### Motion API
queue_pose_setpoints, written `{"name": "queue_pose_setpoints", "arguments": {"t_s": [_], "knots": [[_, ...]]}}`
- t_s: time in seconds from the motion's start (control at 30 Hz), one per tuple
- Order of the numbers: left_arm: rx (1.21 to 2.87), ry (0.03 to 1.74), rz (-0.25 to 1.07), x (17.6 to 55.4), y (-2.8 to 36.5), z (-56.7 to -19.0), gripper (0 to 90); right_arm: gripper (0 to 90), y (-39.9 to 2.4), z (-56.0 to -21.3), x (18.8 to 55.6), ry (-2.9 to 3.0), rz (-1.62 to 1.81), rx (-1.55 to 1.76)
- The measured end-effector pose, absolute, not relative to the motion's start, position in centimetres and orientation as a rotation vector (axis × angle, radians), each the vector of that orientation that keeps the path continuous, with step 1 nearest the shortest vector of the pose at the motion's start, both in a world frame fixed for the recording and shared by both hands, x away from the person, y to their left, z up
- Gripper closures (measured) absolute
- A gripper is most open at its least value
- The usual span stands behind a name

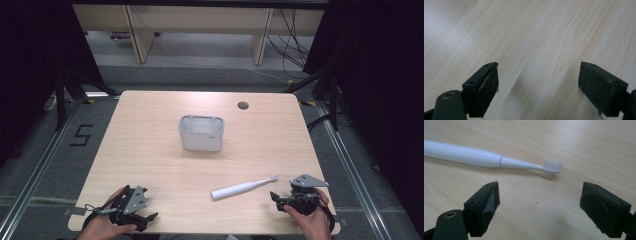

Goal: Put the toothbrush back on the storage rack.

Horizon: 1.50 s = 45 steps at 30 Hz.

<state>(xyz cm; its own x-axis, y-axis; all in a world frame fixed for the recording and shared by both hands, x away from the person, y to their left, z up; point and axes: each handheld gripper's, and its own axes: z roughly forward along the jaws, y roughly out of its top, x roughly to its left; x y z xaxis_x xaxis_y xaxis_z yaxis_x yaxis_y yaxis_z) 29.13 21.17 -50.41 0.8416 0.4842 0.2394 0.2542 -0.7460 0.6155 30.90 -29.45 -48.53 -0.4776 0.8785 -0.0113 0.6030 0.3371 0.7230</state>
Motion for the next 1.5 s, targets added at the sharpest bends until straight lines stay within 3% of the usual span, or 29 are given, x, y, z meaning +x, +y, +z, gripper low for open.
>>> {"name": "queue_pose_setpoints", "arguments": {"t_s": [1.5], "knots": [[2.427, 0.546, 0.519, 29.1, 21.2, -50.5, 16.3, 21.8, -26.1, -48.1, 31.5, 2.261, 1.003, 1.25]]}}
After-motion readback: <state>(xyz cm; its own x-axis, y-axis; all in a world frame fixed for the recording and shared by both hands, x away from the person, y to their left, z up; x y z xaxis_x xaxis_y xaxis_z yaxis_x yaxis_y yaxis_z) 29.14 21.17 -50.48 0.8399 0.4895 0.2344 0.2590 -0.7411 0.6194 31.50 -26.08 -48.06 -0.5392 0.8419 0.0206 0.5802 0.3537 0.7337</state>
